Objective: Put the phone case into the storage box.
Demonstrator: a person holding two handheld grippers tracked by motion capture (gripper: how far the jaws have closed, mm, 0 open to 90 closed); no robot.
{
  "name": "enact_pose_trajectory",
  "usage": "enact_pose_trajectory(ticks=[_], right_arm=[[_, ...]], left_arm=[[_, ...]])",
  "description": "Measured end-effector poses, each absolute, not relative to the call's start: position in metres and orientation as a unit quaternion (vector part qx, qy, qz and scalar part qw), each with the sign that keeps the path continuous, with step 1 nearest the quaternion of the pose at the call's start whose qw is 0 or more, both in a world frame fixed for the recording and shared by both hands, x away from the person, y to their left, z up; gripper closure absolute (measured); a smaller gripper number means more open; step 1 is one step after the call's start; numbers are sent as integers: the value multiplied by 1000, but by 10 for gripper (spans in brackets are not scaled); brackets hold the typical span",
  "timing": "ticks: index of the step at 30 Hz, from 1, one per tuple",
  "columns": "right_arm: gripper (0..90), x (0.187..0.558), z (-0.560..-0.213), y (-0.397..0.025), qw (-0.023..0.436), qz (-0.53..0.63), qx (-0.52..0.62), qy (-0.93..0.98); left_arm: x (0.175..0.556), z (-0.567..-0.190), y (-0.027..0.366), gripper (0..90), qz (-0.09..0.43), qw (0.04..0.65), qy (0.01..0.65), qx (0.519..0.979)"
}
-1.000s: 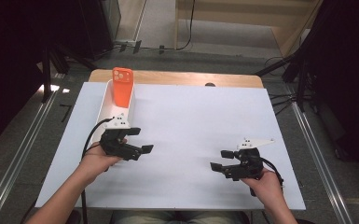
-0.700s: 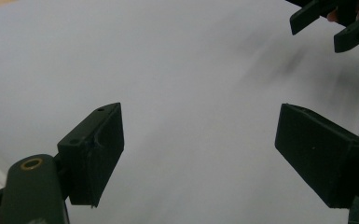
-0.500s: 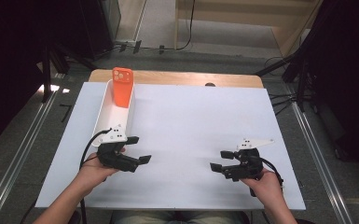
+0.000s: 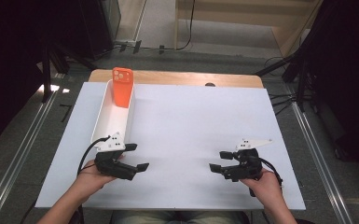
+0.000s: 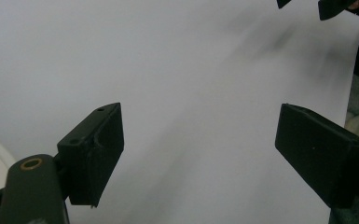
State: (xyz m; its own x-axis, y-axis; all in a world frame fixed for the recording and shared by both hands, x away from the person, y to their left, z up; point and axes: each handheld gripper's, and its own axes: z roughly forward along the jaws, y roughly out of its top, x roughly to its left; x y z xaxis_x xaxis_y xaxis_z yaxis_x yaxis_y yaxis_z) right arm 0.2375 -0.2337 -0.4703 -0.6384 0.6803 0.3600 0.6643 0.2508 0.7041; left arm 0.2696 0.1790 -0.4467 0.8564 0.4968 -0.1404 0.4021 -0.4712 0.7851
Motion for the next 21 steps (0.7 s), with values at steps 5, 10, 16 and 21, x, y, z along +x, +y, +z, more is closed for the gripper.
enact_pose_trajectory(ticks=[5,10,16,21], right_arm=[[251,238,-470,-234,8,439,426,791],[251,238,-471,-233,7,438,423,793],[251,238,-471,-233,7,438,422,794],[251,238,-471,-233,6,437,422,795]], left_arm=[[267,-449,181,152,53,440,260,858],[263,-452,183,152,50,436,258,861],[263,-453,183,152,51,427,255,866],[264,-453,185,152,54,427,257,865]])
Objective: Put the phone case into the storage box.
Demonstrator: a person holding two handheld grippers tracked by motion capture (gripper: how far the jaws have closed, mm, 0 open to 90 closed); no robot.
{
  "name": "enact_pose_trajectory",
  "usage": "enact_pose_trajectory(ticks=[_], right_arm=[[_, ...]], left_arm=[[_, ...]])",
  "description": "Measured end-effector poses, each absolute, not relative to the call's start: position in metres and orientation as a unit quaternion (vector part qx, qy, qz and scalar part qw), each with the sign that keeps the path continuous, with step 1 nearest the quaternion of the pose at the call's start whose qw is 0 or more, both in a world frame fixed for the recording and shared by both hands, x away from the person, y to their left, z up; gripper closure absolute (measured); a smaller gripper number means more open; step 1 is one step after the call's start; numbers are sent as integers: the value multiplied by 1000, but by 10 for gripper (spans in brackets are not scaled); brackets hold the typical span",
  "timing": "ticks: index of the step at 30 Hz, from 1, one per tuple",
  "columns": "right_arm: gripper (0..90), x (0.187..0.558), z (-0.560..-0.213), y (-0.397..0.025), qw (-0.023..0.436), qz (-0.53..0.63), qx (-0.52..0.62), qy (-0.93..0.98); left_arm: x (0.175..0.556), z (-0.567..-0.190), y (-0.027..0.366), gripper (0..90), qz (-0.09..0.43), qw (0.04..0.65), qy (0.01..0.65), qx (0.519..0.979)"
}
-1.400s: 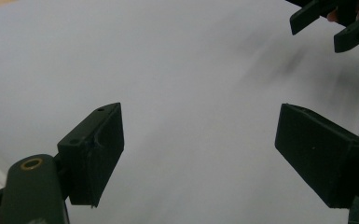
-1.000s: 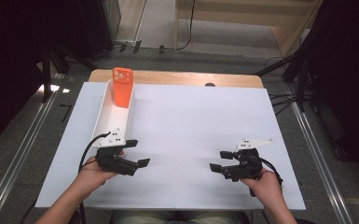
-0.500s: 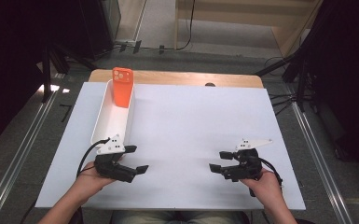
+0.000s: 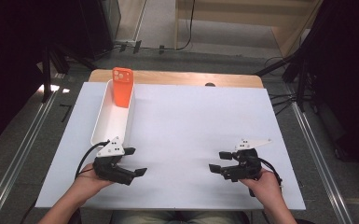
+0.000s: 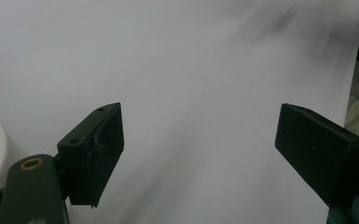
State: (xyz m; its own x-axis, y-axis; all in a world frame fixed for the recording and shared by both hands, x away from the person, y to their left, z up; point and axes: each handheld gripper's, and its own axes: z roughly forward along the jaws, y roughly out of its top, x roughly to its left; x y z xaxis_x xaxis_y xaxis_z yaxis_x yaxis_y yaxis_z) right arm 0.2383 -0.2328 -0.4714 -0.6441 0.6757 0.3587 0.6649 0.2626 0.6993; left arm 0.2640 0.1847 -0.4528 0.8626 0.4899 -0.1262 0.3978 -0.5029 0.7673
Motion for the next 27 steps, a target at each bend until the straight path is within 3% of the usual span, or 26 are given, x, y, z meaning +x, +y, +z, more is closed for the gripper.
enact_pose_trajectory(ticks=[27], right_arm=[[251,238,-472,-232,8,437,418,796]], left_arm=[[266,-451,188,152,56,433,262,861]])
